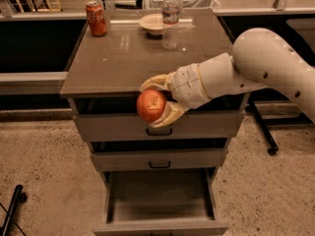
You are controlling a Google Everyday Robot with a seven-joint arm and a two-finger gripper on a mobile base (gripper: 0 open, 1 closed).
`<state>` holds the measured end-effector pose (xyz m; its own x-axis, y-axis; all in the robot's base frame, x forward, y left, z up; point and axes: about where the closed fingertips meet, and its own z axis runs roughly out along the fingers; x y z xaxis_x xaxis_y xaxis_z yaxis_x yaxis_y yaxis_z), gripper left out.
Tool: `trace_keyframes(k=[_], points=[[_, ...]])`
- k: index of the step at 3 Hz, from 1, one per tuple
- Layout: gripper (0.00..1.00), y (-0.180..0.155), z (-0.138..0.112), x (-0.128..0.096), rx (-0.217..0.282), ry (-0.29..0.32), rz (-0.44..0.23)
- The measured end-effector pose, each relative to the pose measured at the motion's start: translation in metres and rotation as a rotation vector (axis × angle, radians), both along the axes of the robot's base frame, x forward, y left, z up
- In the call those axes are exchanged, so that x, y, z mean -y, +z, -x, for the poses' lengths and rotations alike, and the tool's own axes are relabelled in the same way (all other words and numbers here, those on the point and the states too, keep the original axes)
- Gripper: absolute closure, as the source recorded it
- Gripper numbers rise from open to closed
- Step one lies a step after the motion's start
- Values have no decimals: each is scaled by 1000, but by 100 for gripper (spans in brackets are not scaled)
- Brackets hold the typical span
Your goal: Pick apple from bottom drawer and place on counter
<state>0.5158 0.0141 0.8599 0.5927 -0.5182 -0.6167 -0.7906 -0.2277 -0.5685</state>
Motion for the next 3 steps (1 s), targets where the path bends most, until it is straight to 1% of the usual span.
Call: trace_keyframes(k=[1, 2, 3], points=[[100, 0, -27, -7, 1, 8, -32], [100, -4, -71, -7, -14, 15, -95], [100, -1, -114, -2, -21, -9, -160]])
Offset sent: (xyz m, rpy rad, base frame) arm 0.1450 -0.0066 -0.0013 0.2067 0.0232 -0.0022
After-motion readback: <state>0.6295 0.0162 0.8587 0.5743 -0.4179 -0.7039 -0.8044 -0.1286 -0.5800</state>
